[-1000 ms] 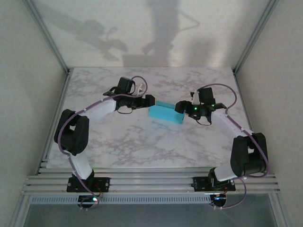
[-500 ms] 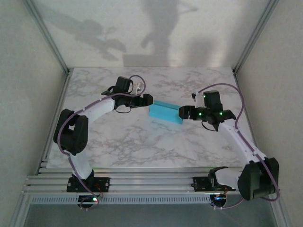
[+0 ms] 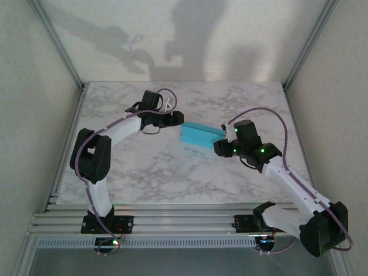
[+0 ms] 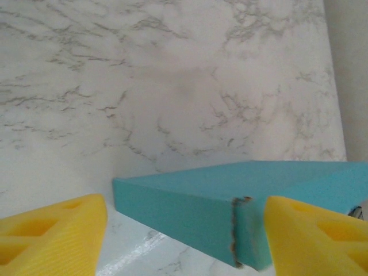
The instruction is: Fold the paper box
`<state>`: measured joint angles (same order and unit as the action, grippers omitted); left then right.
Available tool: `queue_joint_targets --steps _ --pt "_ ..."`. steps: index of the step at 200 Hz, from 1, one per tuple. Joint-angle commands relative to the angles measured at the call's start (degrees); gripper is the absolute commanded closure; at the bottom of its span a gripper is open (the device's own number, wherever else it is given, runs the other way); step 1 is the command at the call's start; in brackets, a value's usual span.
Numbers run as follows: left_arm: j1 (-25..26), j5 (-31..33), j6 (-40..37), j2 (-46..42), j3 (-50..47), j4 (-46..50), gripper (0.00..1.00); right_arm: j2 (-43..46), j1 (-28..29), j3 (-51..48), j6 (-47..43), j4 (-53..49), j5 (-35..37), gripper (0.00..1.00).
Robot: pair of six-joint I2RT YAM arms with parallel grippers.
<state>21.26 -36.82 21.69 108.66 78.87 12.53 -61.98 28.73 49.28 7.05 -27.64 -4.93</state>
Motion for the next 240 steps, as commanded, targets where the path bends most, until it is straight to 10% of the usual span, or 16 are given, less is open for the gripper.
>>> queue_joint_targets --steps 1,181,240 --pt "-0.4 1.0 0.2 1.5 1.8 -0.2 0.36 -0.4 0.7 0.6 0.3 1.7 1.8 0.57" --pt "0.6 -0.4 -0.4 0.2 -3.8 -2.3 0.47 -15.0 -8.1 10.8 11.4 4.3 1.4 1.00" --pt "0.9 -0.2 -0.6 0.1 -3.8 -2.1 0.47 -17.0 -9.7 10.8 10.6 5.3 0.0 1.00"
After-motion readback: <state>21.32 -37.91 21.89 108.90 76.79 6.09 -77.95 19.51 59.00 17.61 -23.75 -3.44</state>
